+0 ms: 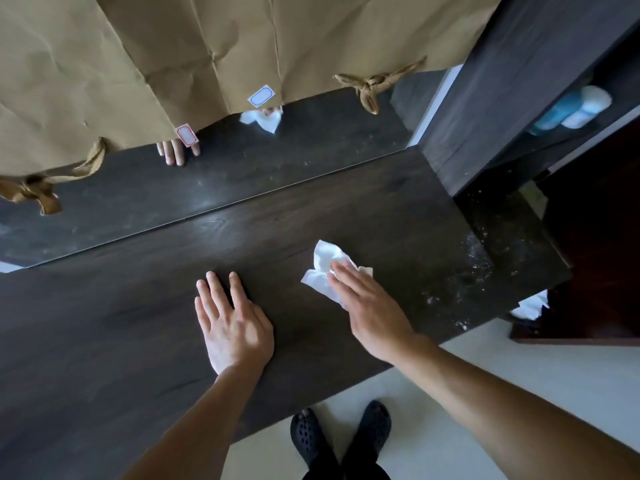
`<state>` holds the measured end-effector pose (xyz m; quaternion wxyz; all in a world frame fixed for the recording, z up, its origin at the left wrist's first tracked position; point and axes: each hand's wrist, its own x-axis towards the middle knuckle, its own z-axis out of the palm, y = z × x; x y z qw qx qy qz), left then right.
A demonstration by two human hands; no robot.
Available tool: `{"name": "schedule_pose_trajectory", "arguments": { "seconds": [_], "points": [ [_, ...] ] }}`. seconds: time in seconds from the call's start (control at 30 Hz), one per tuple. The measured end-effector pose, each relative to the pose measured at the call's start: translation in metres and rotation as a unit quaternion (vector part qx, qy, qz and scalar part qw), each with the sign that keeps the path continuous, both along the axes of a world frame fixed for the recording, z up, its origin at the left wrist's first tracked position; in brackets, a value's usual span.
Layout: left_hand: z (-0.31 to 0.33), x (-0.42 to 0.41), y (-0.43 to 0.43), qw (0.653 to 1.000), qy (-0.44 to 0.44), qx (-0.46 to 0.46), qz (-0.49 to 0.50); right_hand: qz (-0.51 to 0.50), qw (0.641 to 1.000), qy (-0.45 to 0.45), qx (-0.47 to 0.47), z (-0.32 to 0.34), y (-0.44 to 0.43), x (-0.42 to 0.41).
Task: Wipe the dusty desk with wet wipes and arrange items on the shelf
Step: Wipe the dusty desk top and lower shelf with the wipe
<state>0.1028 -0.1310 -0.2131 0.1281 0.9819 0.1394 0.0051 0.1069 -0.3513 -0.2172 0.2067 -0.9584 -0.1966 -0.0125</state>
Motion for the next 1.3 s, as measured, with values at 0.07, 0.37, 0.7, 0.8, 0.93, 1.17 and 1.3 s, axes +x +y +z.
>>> {"name": "schedule_pose_trajectory", "arguments": {
  "seconds": [0.07, 0.37, 0.7, 0.8, 0.93, 1.17, 1.3],
  "points": [
    [0.000, 0.000, 0.000, 1.000, -0.004, 0.000, -0.004, -0.062, 0.997, -0.014, -0.036, -0.001, -0.039, 0.015],
    [0.001, -0.003, 0.003, 1.000, 0.002, -0.026, -0.013, -0.113, 0.993, 0.037, 0.015, 0.034, -0.006, -0.061],
    [0.018, 0.003, -0.031, 0.994, 0.038, -0.036, -0.092, -0.310, 0.938, 0.093, 0.122, 0.072, -0.060, -0.064],
    [0.018, 0.004, -0.062, 0.989, 0.033, -0.045, -0.140, -0.269, 0.958, 0.033, -0.093, 0.055, -0.063, -0.073],
    [0.003, 0.003, -0.078, 0.990, -0.010, -0.048, -0.134, -0.218, 0.975, 0.032, -0.027, 0.036, -0.034, -0.093],
    [-0.002, 0.003, -0.081, 0.988, -0.047, -0.039, -0.138, -0.355, 0.931, 0.025, -0.084, 0.031, -0.137, -0.084],
    [-0.001, 0.005, -0.083, 0.989, -0.040, -0.035, -0.141, -0.314, 0.948, 0.029, -0.052, 0.032, -0.092, -0.083]
  ]
}}
